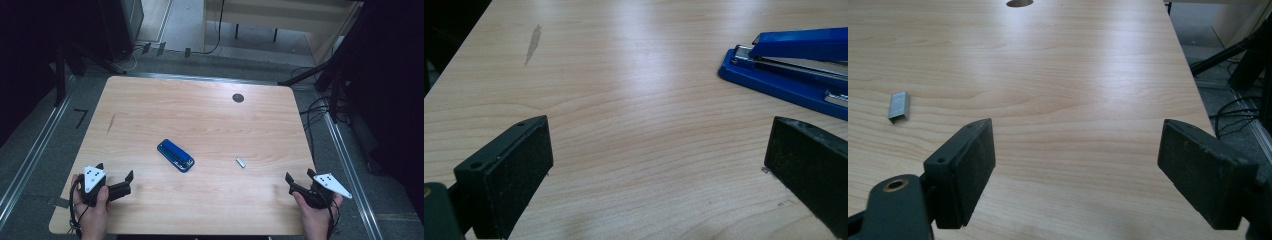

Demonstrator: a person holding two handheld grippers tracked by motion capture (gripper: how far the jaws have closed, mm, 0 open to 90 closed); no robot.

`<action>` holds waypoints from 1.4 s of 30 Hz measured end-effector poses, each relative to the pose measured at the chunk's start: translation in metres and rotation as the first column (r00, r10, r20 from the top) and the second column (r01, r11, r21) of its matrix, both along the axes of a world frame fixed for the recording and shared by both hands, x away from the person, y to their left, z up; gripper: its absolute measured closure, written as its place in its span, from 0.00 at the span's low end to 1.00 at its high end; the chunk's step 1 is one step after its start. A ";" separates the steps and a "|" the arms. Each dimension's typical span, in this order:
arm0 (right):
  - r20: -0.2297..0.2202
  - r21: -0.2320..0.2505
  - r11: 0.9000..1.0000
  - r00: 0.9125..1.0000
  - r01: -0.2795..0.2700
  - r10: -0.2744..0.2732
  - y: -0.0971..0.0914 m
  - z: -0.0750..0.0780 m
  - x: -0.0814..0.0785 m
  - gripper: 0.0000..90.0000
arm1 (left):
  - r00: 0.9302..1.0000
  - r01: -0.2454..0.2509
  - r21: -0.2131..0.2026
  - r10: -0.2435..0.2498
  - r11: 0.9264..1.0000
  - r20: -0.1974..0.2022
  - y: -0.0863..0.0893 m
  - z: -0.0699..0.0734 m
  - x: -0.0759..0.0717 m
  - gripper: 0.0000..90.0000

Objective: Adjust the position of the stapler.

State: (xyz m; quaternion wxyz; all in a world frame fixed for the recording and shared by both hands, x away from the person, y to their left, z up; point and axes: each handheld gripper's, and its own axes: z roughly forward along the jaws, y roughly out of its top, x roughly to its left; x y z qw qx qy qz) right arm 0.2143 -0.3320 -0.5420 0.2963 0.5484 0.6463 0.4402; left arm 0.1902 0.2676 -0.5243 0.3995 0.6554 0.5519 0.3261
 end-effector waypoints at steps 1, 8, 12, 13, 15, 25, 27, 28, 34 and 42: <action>0.000 0.000 1.000 1.000 0.000 0.000 0.000 0.000 0.000 0.18 | 1.000 0.000 0.000 0.000 1.000 0.000 0.000 0.000 0.000 0.00; 0.022 0.007 0.995 0.995 -0.098 0.098 0.024 0.011 0.000 0.33 | 1.000 0.000 -0.026 -0.001 1.000 -0.018 0.002 0.000 0.001 0.00; 0.026 -0.014 0.990 0.989 -0.144 0.144 0.033 0.015 0.000 0.39 | 0.999 0.007 -0.029 -0.008 1.000 -0.035 0.003 0.000 0.003 0.00; 0.022 -0.025 0.986 0.986 -0.164 0.164 0.037 0.016 0.001 0.39 | 0.999 0.008 -0.027 -0.009 1.000 -0.040 0.003 0.000 0.003 0.00; 0.024 -0.028 0.980 0.980 -0.196 0.196 0.041 0.017 0.001 0.40 | 0.999 0.011 -0.028 -0.012 1.000 -0.047 0.003 0.000 0.005 0.00; -0.050 -0.072 0.964 0.966 -0.255 0.252 0.061 0.018 0.005 0.44 | 0.998 0.035 -0.028 -0.036 0.999 -0.059 0.002 0.000 0.005 0.00; -0.051 -0.066 0.958 0.960 -0.278 0.275 0.065 0.021 0.005 0.44 | 0.997 0.034 -0.037 -0.036 0.999 -0.062 0.002 0.000 0.005 0.00; -0.053 -0.065 0.955 0.956 -0.290 0.287 0.068 0.022 0.005 0.45 | 0.997 0.037 -0.040 -0.040 0.999 -0.065 0.003 -0.001 0.006 0.00; -0.072 -0.092 0.927 0.931 -0.365 0.359 0.093 0.029 0.008 0.45 | 0.994 0.060 -0.038 -0.063 0.997 -0.088 0.002 -0.001 0.008 0.00; -0.075 -0.086 0.901 0.904 -0.426 0.420 0.120 0.031 0.021 0.42 | 0.994 0.078 -0.048 -0.081 0.996 -0.070 0.003 0.000 0.006 0.00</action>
